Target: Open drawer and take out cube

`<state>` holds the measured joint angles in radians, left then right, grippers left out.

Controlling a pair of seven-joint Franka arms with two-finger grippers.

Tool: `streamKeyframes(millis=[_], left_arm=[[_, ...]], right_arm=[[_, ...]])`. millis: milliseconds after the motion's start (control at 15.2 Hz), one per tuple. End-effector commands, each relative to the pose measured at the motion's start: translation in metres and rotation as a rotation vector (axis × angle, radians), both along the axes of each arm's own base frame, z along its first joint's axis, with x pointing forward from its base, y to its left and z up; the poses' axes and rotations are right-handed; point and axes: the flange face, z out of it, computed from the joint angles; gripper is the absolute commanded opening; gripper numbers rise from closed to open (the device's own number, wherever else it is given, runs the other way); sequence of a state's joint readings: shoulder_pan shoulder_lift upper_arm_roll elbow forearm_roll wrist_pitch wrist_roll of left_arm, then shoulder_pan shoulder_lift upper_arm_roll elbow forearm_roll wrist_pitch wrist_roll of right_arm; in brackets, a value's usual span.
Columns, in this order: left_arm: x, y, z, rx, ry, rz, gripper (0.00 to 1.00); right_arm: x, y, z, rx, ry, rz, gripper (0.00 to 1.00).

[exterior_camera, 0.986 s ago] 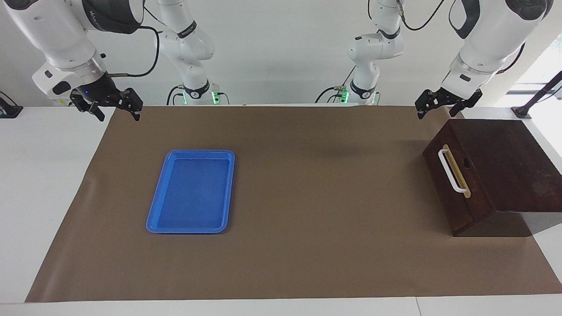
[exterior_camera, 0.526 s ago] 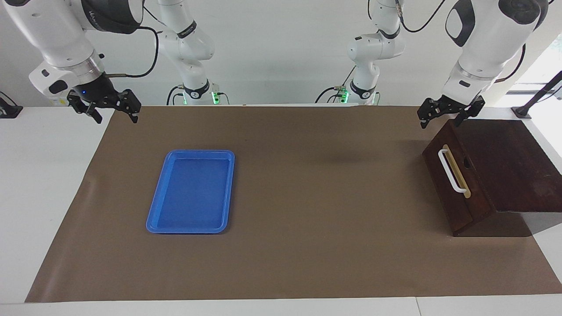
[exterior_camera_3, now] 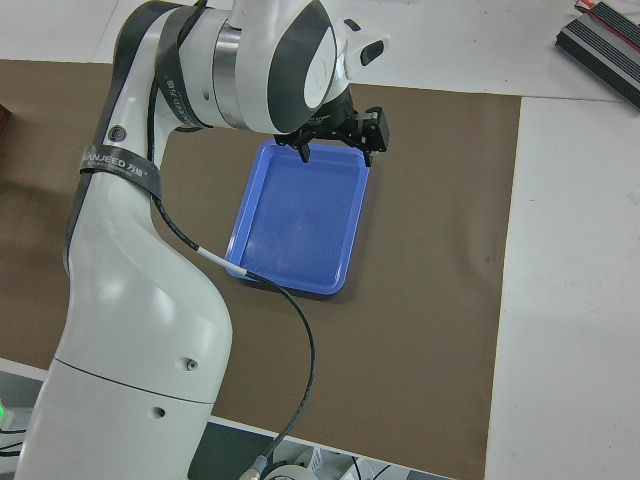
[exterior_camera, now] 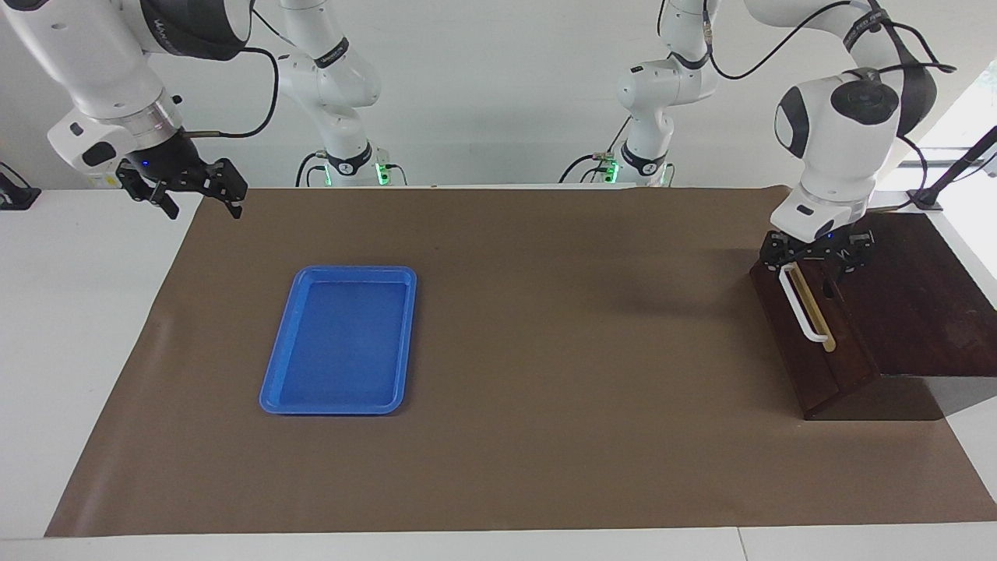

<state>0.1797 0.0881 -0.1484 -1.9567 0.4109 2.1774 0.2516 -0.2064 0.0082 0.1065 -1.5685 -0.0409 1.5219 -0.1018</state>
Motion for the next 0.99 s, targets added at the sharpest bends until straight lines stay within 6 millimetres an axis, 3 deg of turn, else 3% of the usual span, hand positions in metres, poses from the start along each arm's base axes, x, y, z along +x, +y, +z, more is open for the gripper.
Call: streamKeyframes(millis=[0, 66, 197, 329, 657, 920], left_arm=[[-0.003, -0.013, -0.022, -0.005, 0.012, -0.037, 1.0], [-0.003, -0.019, -0.018, -0.003, 0.017, -0.04, 1.0], [-0.002, -0.051, -0.013, 0.001, 0.026, -0.041, 1.0], [-0.001, -0.062, -0.013, 0.001, 0.018, -0.046, 1.0], [-0.001, -0.046, -0.019, 0.076, -0.004, -0.084, 1.0], [-0.017, -0.036, -0.047, 0.071, 0.03, -0.075, 1.0]], right_arm=[[-0.003, -0.002, 0.0, 0.001, -0.008, -0.023, 1.0], [-0.003, -0.001, 0.0, 0.001, -0.009, -0.021, 1.0], [-0.003, -0.001, 0.0, 0.001, -0.008, -0.022, 1.0], [-0.003, -0.002, 0.0, 0.001, -0.009, -0.023, 1.0], [-0.003, -0.002, 0.0, 0.001, -0.008, -0.02, 1.0], [-0.004, -0.002, 0.0, 0.002, -0.002, -0.017, 1.0]])
